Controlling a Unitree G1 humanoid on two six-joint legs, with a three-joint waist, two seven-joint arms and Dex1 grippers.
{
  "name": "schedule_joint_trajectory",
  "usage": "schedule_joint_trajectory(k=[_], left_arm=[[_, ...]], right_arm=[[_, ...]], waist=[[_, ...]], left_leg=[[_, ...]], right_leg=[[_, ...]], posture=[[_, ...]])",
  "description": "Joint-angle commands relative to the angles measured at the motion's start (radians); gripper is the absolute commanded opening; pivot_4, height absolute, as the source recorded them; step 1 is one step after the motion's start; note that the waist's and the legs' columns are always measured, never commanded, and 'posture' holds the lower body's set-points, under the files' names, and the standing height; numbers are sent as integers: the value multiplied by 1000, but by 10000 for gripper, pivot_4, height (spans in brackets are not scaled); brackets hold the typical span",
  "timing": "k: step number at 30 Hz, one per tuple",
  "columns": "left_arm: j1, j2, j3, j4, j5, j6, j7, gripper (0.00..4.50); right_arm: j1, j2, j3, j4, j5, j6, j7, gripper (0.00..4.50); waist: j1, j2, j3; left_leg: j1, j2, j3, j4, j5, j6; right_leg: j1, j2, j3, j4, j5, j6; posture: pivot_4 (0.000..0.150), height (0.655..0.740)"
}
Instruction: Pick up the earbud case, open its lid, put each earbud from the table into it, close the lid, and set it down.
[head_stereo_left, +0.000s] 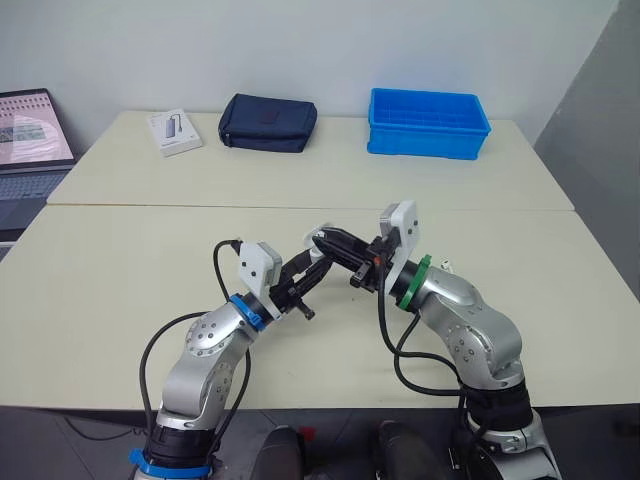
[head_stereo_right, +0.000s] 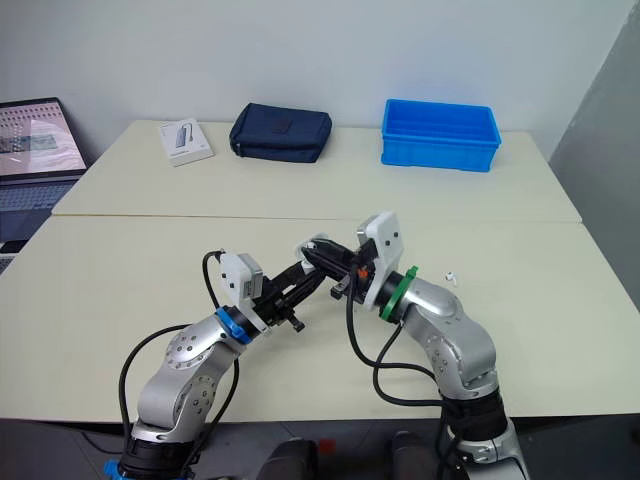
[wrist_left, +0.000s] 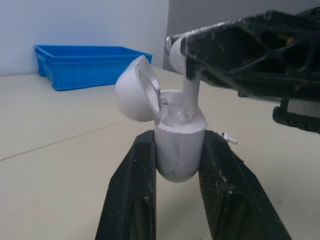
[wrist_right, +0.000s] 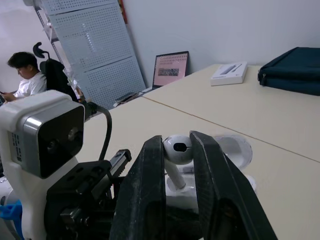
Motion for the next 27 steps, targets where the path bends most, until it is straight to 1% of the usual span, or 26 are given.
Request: schedule_joint_trajectory(k=[1,9,14,27], left_arm=[[-15,-1,4,-27,-19,-17,-10,7798],[-10,-10,1,-23,-12,-26,-13,7798],[-8,-12,3,-24,-12,-28,-9,7798],[-18,-13,14,-27,-19,-24,0,7798]], right_arm=[[-5,-5,18,2,-8,-46,-7,3746],[9,-4,56,43,-34,-105,-21,3746],[28,-3,71,38,-17,-91,-26,3746],[30,-40,95,36,-48,-93,-53,3746]], waist=[[0,0,0],[0,0,0],[0,0,0],[0,0,0]], left_leg=[[0,0,0,0,0,0],[0,0,0,0,0,0],[0,0,0,0,0,0],[0,0,0,0,0,0]], right_leg=[[0,0,0,0,0,0],[0,0,0,0,0,0],[0,0,0,0,0,0],[0,0,0,0,0,0]], posture=[[1500,7376],[1500,7376],[1500,7376],[1500,7376]])
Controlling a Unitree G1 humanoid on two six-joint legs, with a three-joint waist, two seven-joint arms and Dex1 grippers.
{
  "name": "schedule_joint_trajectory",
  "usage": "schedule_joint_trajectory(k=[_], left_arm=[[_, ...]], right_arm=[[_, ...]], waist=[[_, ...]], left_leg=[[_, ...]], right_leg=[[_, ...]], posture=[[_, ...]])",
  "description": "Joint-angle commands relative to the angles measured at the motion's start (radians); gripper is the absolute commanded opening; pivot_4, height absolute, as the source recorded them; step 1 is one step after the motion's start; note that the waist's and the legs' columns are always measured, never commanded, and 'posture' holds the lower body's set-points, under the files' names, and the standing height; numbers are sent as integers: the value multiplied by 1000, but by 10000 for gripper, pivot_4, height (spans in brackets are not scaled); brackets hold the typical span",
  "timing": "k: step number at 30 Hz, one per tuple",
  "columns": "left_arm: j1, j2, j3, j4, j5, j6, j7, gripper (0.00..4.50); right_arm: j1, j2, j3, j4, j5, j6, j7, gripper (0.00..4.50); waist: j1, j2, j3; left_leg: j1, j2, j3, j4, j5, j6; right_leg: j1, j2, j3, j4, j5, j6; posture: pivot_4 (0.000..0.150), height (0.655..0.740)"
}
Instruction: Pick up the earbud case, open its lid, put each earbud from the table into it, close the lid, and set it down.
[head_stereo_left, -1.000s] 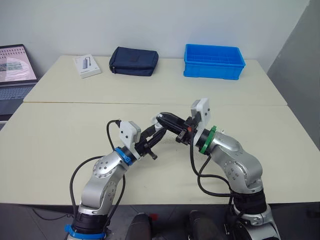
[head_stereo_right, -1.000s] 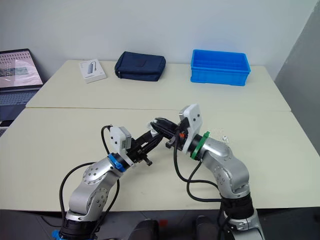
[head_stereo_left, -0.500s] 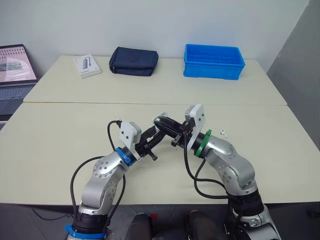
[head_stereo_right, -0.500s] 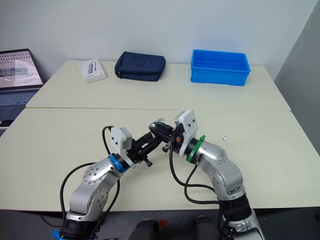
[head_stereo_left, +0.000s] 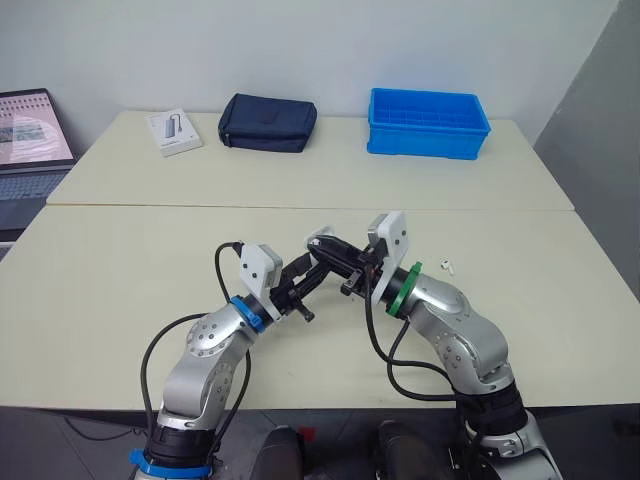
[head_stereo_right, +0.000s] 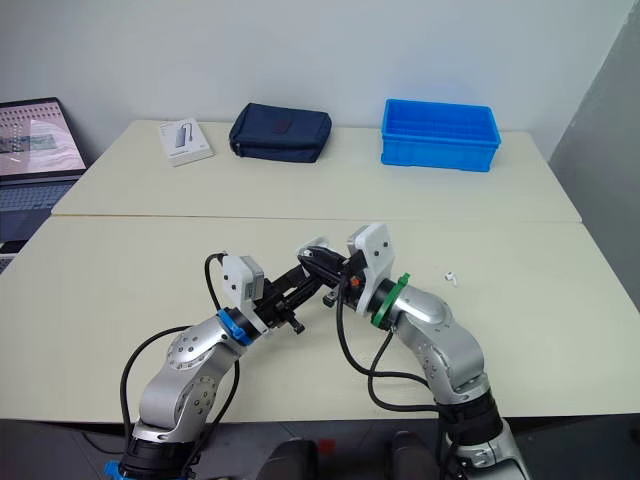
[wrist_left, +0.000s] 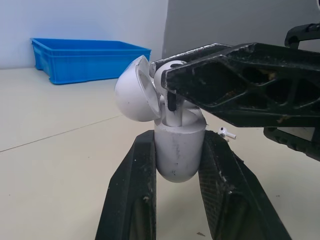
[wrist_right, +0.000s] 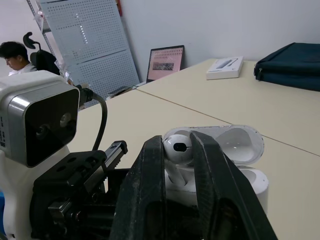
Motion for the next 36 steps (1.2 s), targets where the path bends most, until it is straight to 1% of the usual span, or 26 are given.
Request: schedule_joint_trajectory(k=[1,6,10,11,12,13,14,15,16,19,22,24,27,30,33,34,36], left_arm=[[-21,-11,14,-44,-22,-24,7,7798],[-22,-10,12,-46,-21,-24,10,7798],[-22,-7,3,-52,-17,-26,10,7798],[-21,-7,2,-53,-17,-25,11,7798],[-19,-7,2,-54,-17,-24,11,7798],[-17,-6,2,-55,-17,-24,12,7798],[-16,-5,3,-55,-17,-23,12,7798],[-15,-4,4,-55,-17,-22,13,7798],[-15,-4,5,-54,-16,-22,13,7798],[-14,-1,7,-51,-15,-19,15,7798],[-14,0,10,-44,-13,-19,17,7798],[-15,1,12,-38,-12,-21,16,7798],[-17,4,14,-26,-8,-26,14,7798],[-18,7,16,-18,-1,-35,14,7798],[-19,9,17,-9,13,-55,14,7798],[-19,10,18,-5,15,-61,14,7798],[-19,11,20,2,19,-68,12,7798]], right_arm=[[11,-7,17,-9,-9,10,-11,3746],[18,-9,22,-16,-2,25,-19,3746],[21,-10,26,-22,-23,17,-43,17540],[22,-10,26,-24,-28,12,-50,21806],[23,-10,24,-29,-32,8,-57,24528],[23,-10,21,-35,-32,6,-61,28449],[25,-11,16,-45,-29,7,-66,31287],[26,-13,11,-56,-25,9,-70,35370],[28,-16,6,-68,-20,13,-71,38330],[35,-31,-21,-120,6,36,-72,38412],[51,-91,-76,-207,68,88,-45,38412],[70,-161,-123,-266,122,131,-8,38412],[118,-305,-250,-342,220,197,52,38412],[172,-443,-376,-372,288,240,98,38412],[271,-573,-516,-356,287,230,146,38412],[321,-622,-559,-336,254,203,168,38412],[433,-709,-652,-282,196,150,233,42380]], waist=[[0,0,0],[0,0,0],[0,0,0],[0,0,0],[0,0,0],[0,0,0],[0,0,0],[0,0,0],[0,0,0],[0,0,0],[0,0,0],[1,0,0],[5,0,0],[5,0,0],[7,0,0],[8,0,0],[12,0,0]], left_leg=[[0,0,0,0,0,0],[0,0,0,0,0,0],[0,0,0,0,0,0],[0,0,0,0,0,0],[0,0,0,0,0,0],[0,0,0,0,0,0],[0,0,0,0,0,0],[0,0,0,0,0,0],[0,0,0,0,0,0],[0,0,0,0,0,0],[-1,0,0,0,0,0],[-2,0,0,0,0,0],[-3,0,-1,0,0,0],[-3,-1,0,0,0,0],[-3,-1,0,0,0,0],[-3,-1,0,-1,0,0],[-3,-1,0,-1,0,0]], right_leg=[[0,0,0,0,0,0],[0,0,0,0,0,0],[0,0,0,0,0,0],[0,0,0,0,0,0],[0,0,0,0,0,0],[0,0,0,0,0,0],[0,0,0,0,0,0],[0,0,0,0,0,0],[0,0,0,0,0,0],[0,0,0,-1,0,0],[-1,0,0,-1,0,0],[-1,0,0,-1,0,0],[-1,-1,-1,-3,0,0],[-1,-1,-1,-4,0,0],[-1,-1,-1,-5,0,0],[-1,-1,-1,-5,0,0],[-1,-1,-1,-5,0,0]], posture=[[1500,7376],[1500,7376],[1500,7376],[1500,7376],[1500,7376],[1500,7376],[1500,7376],[1500,7376],[1500,7376],[1500,7376],[1500,7376],[1500,7376],[1500,7376],[1500,7376],[1500,7376],[1500,7376],[1500,7376]])
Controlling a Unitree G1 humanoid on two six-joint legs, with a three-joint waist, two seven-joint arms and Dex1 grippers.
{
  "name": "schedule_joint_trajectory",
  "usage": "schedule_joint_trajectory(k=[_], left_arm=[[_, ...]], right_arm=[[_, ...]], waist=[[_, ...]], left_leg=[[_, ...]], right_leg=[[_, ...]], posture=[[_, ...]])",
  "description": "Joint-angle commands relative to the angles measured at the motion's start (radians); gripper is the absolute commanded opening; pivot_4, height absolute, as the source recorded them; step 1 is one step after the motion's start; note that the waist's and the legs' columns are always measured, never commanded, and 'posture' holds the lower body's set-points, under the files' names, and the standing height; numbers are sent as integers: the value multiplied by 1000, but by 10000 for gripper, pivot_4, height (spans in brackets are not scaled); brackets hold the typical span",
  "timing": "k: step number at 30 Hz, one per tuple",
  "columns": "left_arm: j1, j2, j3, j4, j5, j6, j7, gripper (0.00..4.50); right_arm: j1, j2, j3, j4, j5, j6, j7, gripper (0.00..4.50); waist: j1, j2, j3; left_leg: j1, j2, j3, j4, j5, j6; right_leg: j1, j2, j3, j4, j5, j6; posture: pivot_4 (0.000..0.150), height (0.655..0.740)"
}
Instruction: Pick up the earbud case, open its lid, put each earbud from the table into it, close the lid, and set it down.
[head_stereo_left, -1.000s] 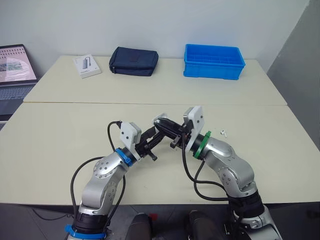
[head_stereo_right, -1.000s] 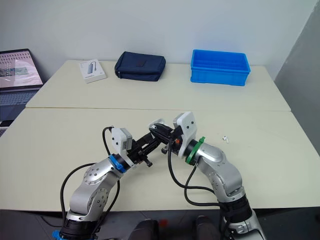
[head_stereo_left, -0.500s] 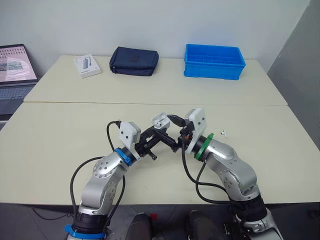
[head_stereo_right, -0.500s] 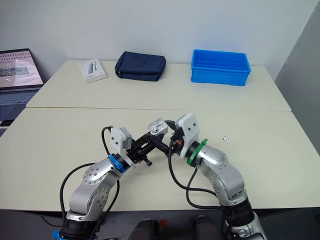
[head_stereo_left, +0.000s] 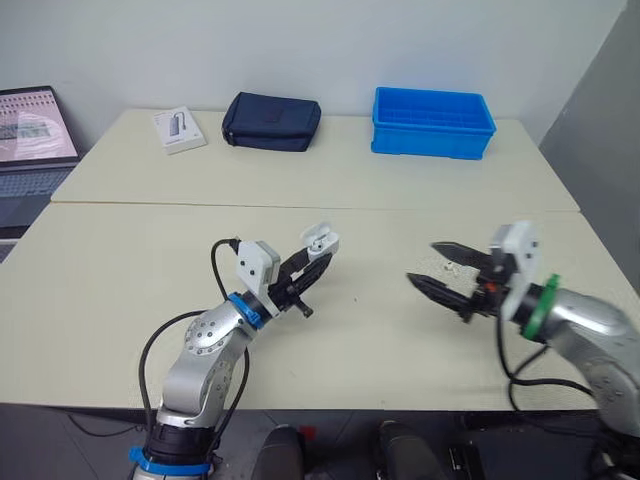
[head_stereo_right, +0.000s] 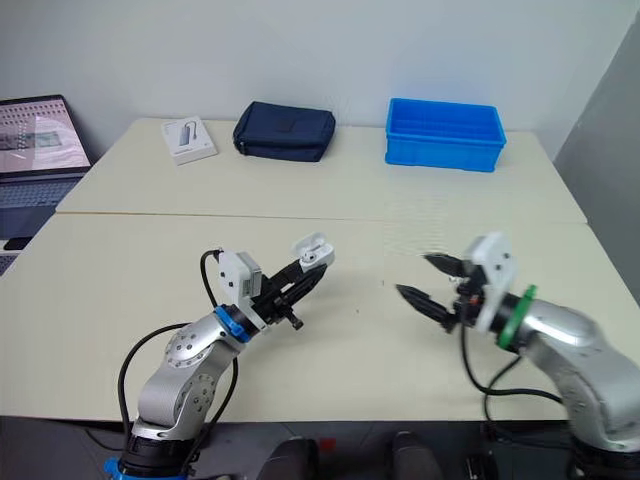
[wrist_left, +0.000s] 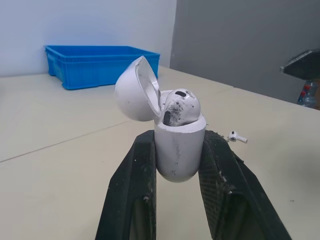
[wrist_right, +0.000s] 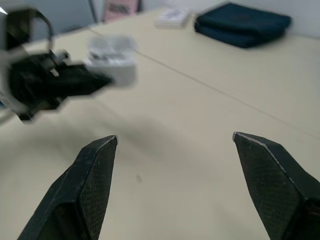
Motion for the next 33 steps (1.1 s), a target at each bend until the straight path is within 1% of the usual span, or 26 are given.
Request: schedule_joint_trajectory(k=[1,3,7,10,14,19,23,25,28,33], left_arm=[[-5,4,13,-5,4,-42,-3,7798],[-5,5,14,0,5,-48,-5,7798],[-14,9,17,18,10,-63,-11,7798],[-19,9,15,27,14,-73,-12,7798],[-22,11,11,36,22,-89,-20,7798],[-13,11,9,53,36,-123,-35,7798],[-2,9,-1,52,44,-141,-39,7798],[0,9,-3,53,45,-144,-39,7798],[5,9,-7,56,47,-153,-42,7798],[10,5,-14,55,51,-160,-43,7798]], right_arm=[[148,-111,-178,61,-72,-83,107,44344],[233,-148,-249,98,-92,-116,155,45000],[350,-178,-330,135,-131,-161,212,45000],[370,-177,-334,139,-137,-171,218,45000],[331,-158,-275,138,-155,-176,173,45000],[120,-70,-82,224,-223,-166,15,45000],[-72,36,93,390,-335,-219,-87,45000],[-134,68,143,461,-366,-247,-98,45000],[-250,131,214,623,-423,-310,-125,45000],[-353,198,250,814,-465,-389,-147,45000]], waist=[[4,0,0],[8,0,0],[6,0,0],[4,0,0],[3,0,0],[-6,0,0],[-7,0,0],[-7,0,0],[-7,0,0],[-5,0,0]], left_leg=[[0,0,0,0,0,0],[0,0,1,0,0,0],[1,0,2,0,0,0],[1,0,2,1,0,0],[1,-1,2,1,0,0],[1,-1,2,1,0,0],[1,-1,2,1,0,0],[0,-1,2,1,0,0],[0,-1,2,0,0,0],[0,-1,1,1,0,0]], right_leg=[[0,0,0,0,0,0],[0,0,0,-1,0,0],[0,0,1,0,0,0],[1,0,1,0,-1,-2],[1,0,2,-1,-1,-1],[1,0,2,-1,1,2],[1,0,2,-1,1,2],[1,0,2,-1,2,2],[1,0,2,-1,1,2],[1,0,2,0,2,2]], posture=[[1500,7376],[1500,7376],[1500,7376],[1500,7376],[1500,7376],[1500,7376],[1500,7376],[1500,7376],[1500,7376],[1500,7376]])
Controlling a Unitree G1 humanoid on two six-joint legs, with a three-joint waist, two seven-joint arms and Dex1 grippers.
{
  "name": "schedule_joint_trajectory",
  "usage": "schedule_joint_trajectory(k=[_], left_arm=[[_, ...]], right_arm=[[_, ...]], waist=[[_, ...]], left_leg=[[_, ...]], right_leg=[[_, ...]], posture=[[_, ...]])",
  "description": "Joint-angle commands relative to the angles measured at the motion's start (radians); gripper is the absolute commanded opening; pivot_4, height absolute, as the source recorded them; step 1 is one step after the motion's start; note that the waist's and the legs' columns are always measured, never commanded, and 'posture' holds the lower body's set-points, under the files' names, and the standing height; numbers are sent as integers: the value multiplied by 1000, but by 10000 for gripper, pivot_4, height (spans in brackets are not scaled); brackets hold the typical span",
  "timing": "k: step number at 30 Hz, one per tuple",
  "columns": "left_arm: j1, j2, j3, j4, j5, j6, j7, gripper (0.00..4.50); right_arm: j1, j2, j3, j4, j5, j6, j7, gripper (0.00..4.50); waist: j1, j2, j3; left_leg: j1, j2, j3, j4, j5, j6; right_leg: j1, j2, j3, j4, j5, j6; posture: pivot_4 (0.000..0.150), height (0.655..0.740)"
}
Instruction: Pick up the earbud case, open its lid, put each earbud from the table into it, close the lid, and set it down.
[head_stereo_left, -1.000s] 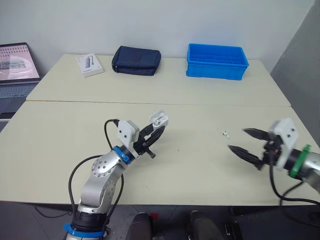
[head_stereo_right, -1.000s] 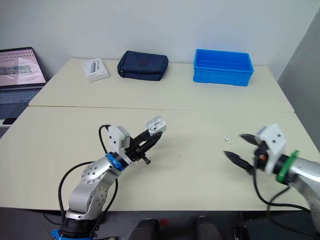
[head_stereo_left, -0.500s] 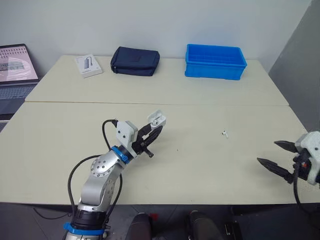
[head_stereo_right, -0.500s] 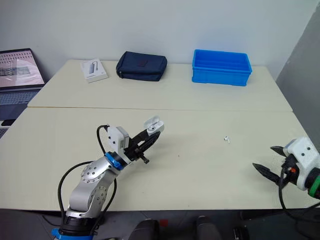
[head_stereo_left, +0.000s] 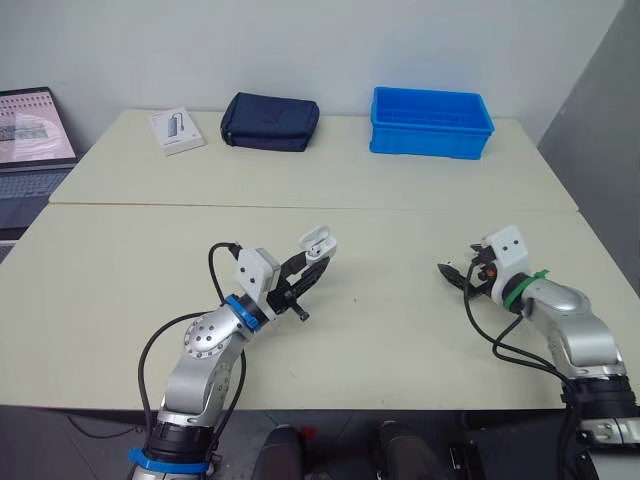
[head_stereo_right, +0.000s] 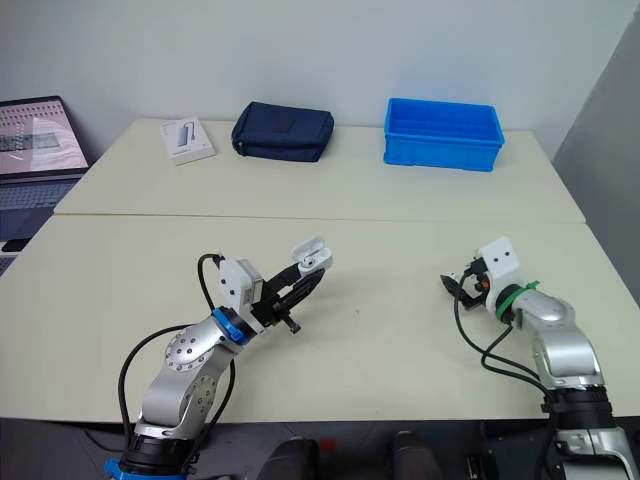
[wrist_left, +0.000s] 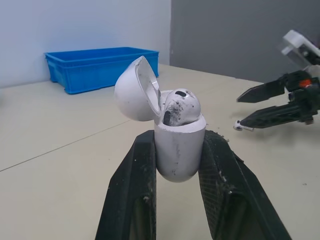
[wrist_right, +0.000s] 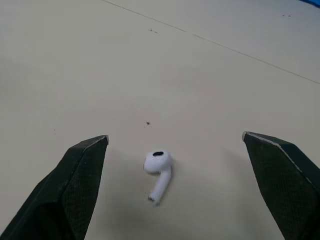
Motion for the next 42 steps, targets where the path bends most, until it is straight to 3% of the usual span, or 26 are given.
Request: schedule_joint_trajectory(k=[1,4,7,16,17,22,30,42], left_arm=[[0,-6,-6,-24,2,-28,0,7798],[2,-5,-7,-27,2,-29,0,7798],[6,-3,-6,-37,0,-25,4,7798],[9,3,-6,-52,-4,-11,10,7798],[7,4,-7,-52,-5,-9,9,7798],[-3,6,-10,-58,-7,4,8,7798],[12,18,-13,-83,-9,17,-2,7798],[37,32,-13,-100,-9,20,-10,7798]], right_arm=[[-57,29,8,106,-32,-69,-28,45000],[-71,44,24,160,-55,-76,-30,45000],[-38,48,26,119,-48,-33,-28,38844],[66,43,28,-35,-45,85,-49,5550],[71,41,28,-41,-46,90,-48,3902],[86,6,33,-100,-22,111,14,4109],[275,-326,73,-337,29,-65,441,4109],[363,-489,37,-180,57,-383,731,4109]], waist=[[0,0,0],[-1,0,0],[-2,0,0],[6,1,-1],[6,1,-1],[8,1,-1],[16,1,-1],[17,1,-1]], left_leg=[[0,0,0,0,0,0],[0,0,1,0,0,0],[1,0,1,0,0,0],[2,0,0,1,0,0],[2,0,0,1,0,0],[2,0,0,1,0,0],[1,0,0,0,0,0],[4,0,2,1,0,0]], right_leg=[[0,0,0,0,0,0],[0,0,1,0,0,0],[0,0,1,1,0,0],[1,0,1,2,0,0],[1,0,0,2,0,0],[1,0,0,2,0,0],[1,0,0,0,0,0],[3,0,1,1,0,0]], posture=[[1500,7376],[1500,7376],[1500,7376],[1500,7376],[1500,7376],[1500,7376],[1500,7376],[1500,7376]])
